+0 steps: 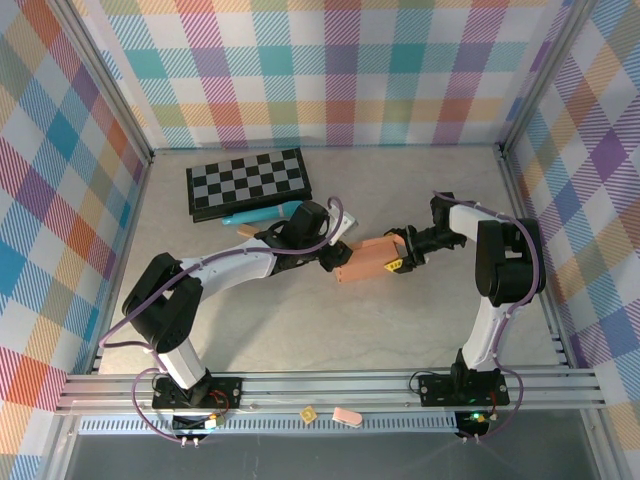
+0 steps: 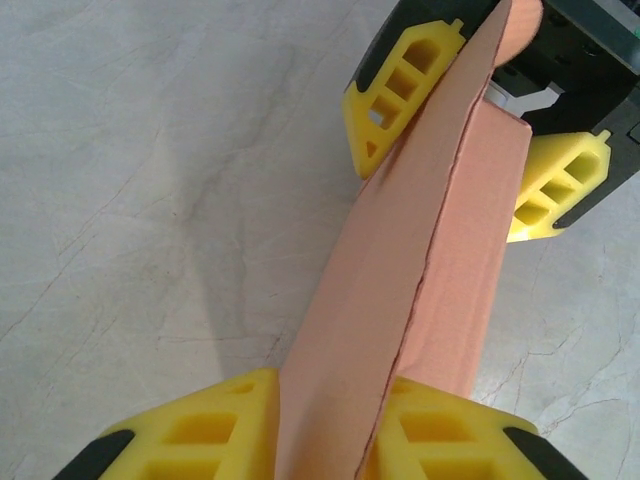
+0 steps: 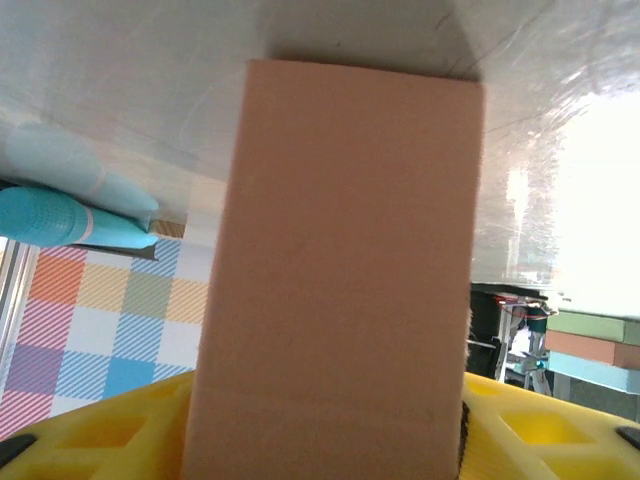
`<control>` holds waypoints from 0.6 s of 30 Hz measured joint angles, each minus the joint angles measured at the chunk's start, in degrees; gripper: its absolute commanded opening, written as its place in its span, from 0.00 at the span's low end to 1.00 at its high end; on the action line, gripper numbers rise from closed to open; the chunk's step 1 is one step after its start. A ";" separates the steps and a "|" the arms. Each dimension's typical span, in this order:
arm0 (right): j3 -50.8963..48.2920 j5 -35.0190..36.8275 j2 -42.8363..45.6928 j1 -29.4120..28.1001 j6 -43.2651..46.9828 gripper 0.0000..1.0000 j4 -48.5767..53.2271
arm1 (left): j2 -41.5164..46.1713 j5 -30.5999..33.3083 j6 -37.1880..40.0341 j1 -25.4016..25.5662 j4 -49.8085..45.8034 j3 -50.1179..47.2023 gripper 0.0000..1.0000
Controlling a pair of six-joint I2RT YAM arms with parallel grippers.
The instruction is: Fold the paper box
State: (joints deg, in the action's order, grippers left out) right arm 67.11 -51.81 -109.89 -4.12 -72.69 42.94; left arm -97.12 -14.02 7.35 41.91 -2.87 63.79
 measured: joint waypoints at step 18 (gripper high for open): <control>7.21 6.21 4.55 2.38 4.46 0.86 5.25 | 0.00 -0.02 2.01 0.04 -1.29 -0.31 0.31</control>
State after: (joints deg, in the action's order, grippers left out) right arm 74.32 -45.60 -105.34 -1.74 -68.23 48.18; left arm -97.12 -14.04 9.37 41.95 -4.16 63.48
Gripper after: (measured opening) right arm 0.850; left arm 0.306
